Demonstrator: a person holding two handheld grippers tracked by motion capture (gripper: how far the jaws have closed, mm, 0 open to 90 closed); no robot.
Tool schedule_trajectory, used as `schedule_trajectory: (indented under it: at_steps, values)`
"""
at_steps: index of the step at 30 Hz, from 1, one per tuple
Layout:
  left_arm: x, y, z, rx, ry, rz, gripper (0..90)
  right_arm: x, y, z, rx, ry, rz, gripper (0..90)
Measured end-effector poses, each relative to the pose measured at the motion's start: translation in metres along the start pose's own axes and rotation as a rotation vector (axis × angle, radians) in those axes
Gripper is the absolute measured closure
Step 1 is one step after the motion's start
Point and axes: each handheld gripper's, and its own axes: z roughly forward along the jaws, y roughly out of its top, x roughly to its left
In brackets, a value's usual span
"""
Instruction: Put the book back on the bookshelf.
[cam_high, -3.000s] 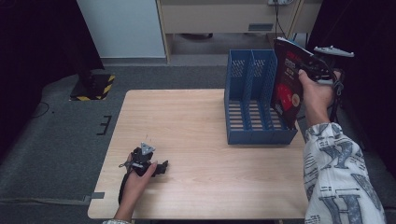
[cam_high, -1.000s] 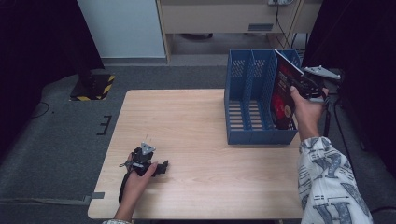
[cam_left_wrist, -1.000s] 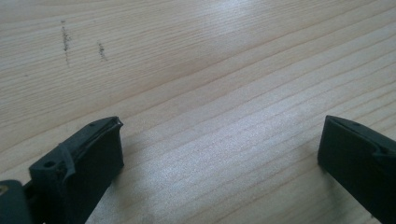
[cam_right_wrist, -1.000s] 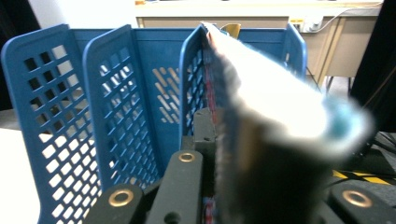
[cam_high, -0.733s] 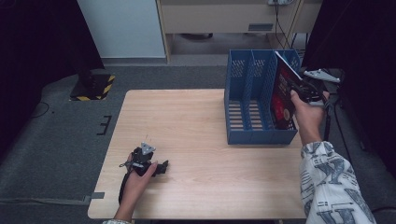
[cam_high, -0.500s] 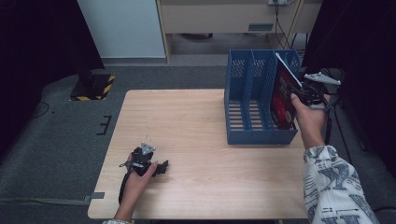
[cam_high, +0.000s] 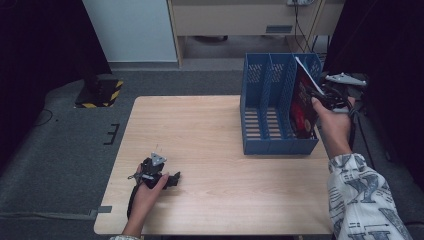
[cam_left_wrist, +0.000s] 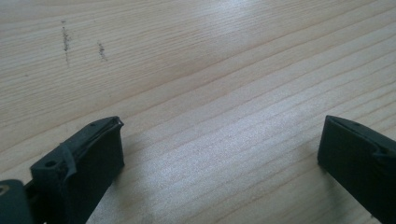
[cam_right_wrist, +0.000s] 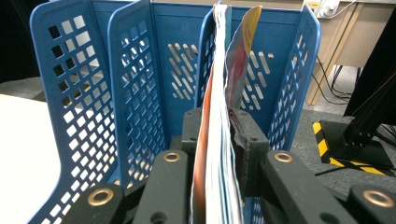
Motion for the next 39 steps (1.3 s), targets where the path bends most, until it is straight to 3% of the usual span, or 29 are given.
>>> schedule_trajectory:
  at_steps: [10, 21, 39]
  values:
    - [0.0, 0.0, 0.0, 0.0, 0.0, 0.0, 0.0, -0.001, 0.01, 0.003, 0.038, 0.017, -0.01, 76.6]
    - [0.0, 0.0, 0.0, 0.0, 0.0, 0.0, 0.0, 0.0, 0.012, 0.004, 0.064, 0.003, -0.031, 86.0]
    - [0.0, 0.0, 0.0, 0.0, 0.0, -0.001, 0.0, -0.003, 0.013, 0.003, 0.051, -0.03, -0.034, 87.1]
